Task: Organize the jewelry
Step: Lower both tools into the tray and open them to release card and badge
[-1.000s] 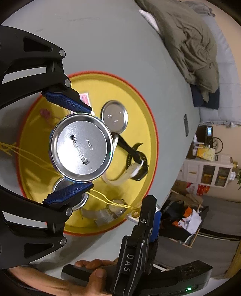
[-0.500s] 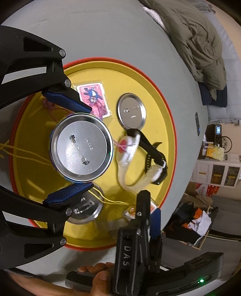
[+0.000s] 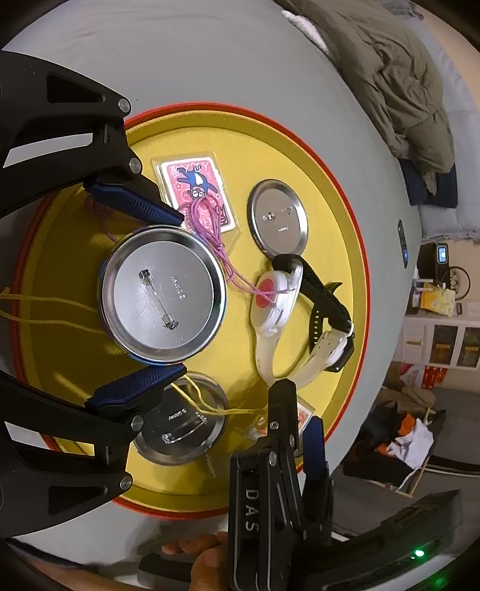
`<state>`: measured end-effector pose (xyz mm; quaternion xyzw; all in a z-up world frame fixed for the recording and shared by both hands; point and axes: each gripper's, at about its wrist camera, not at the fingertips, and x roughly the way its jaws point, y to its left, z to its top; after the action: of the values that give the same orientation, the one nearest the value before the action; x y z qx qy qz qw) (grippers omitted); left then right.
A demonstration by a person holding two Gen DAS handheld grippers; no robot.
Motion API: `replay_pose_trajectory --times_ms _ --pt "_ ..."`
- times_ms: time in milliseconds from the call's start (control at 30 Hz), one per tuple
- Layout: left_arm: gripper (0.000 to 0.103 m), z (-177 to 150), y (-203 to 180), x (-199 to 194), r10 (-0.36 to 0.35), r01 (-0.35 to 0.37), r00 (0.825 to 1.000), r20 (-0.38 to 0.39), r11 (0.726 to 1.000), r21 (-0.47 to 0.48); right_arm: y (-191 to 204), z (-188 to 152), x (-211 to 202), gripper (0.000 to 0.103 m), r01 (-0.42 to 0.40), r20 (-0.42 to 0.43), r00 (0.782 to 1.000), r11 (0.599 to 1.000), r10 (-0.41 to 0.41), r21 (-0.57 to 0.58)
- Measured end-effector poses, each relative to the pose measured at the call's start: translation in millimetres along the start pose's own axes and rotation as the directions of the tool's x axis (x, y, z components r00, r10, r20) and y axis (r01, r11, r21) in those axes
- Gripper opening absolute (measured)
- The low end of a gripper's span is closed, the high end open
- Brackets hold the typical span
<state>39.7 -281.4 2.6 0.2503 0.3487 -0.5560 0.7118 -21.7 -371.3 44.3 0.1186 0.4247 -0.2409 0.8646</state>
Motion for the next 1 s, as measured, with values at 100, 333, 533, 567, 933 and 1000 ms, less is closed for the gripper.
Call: replay_pose_trajectory --times_ms 100,333,533,567,933,1000 --pt "0.072 -0.5 -2.8 0.9 0.012 -0.012 1.0 0.0 1.0 0.016 3.7 -0.2 1.5 0.062 -0.002 -0.009 1.0 1.0 0.002 -0.01" --pt "0.072 -1.2 -3.5 1.0 0.019 -0.019 1.0 0.002 1.0 0.021 6.1 -2.3 8.8 0.062 0.003 -0.042 0.999 1.0 -0.004 -0.016" --pt "0.073 -1.2 -3.3 1.0 0.014 -0.014 1.0 0.005 1.0 0.017 6.9 -1.0 11.7 0.063 0.017 -0.05 0.999 1.0 -0.018 -0.019" --pt "0.073 -0.8 -3.2 0.2 0.012 -0.012 1.0 0.006 1.0 0.015 7.7 -1.3 12.3 0.063 0.024 -0.051 0.998 0.999 -0.025 -0.024" --pt "0.084 0.2 5.3 -3.8 -0.024 0.024 1.0 0.011 0.999 -0.023 15.3 -1.6 13.9 0.066 0.078 -0.06 0.995 0.996 -0.081 -0.045" --pt "0.085 0.3 7.4 -6.4 -0.04 0.04 0.999 0.021 0.999 -0.035 16.1 -1.3 10.6 0.074 0.09 -0.042 0.995 0.995 -0.092 -0.041"
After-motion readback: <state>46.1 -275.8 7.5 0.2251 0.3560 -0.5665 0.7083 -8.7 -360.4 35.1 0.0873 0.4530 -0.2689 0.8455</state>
